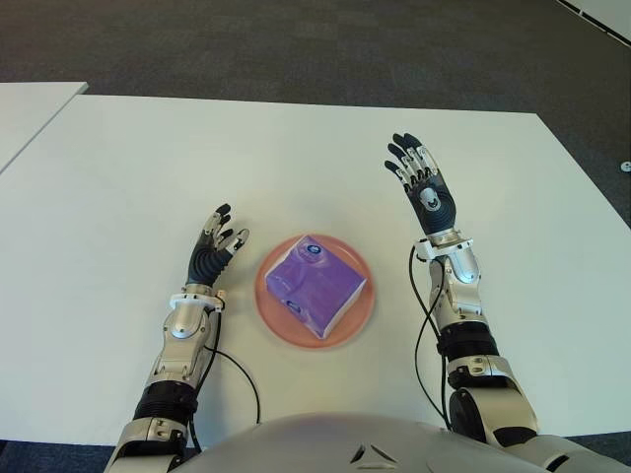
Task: Put the tissue paper into the plate.
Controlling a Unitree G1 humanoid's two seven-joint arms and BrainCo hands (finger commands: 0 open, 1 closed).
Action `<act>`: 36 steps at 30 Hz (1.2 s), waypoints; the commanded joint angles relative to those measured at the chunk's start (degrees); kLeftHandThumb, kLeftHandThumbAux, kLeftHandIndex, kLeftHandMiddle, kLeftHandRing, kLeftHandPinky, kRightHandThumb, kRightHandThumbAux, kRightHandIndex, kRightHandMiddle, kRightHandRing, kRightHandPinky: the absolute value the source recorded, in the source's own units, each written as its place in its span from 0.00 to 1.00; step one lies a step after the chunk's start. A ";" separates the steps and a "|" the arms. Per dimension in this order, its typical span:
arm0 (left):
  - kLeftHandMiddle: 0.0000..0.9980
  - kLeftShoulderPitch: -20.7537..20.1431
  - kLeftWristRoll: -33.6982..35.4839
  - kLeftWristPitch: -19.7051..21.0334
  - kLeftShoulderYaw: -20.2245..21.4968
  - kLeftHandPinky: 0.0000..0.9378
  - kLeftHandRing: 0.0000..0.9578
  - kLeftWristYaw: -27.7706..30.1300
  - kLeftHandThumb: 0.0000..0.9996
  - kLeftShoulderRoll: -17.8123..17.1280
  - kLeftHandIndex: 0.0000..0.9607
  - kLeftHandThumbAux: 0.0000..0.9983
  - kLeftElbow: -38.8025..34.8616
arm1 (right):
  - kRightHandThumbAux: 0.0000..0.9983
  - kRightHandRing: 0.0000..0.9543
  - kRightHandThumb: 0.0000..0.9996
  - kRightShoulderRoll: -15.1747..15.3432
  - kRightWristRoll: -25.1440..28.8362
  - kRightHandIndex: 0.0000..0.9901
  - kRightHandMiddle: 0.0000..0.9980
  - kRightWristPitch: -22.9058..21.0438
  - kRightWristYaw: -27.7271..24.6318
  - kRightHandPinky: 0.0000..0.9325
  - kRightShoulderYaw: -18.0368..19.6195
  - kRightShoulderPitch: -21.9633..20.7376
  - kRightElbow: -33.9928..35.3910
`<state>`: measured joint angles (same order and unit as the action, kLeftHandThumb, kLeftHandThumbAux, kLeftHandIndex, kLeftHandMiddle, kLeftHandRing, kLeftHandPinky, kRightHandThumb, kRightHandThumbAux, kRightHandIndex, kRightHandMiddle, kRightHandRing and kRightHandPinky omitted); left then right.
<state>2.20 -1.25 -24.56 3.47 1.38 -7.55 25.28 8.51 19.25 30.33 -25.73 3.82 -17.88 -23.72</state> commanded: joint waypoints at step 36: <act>0.00 3.84 0.81 2.04 -0.28 0.00 0.00 1.44 0.09 0.10 0.00 0.59 4.43 | 0.62 0.00 0.00 -8.41 -12.25 0.00 0.00 -4.63 19.22 0.00 -0.20 7.92 -22.83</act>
<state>2.10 -0.46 -25.97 3.58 1.81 -8.05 25.97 1.31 8.40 28.70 -9.02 3.44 -13.51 -40.35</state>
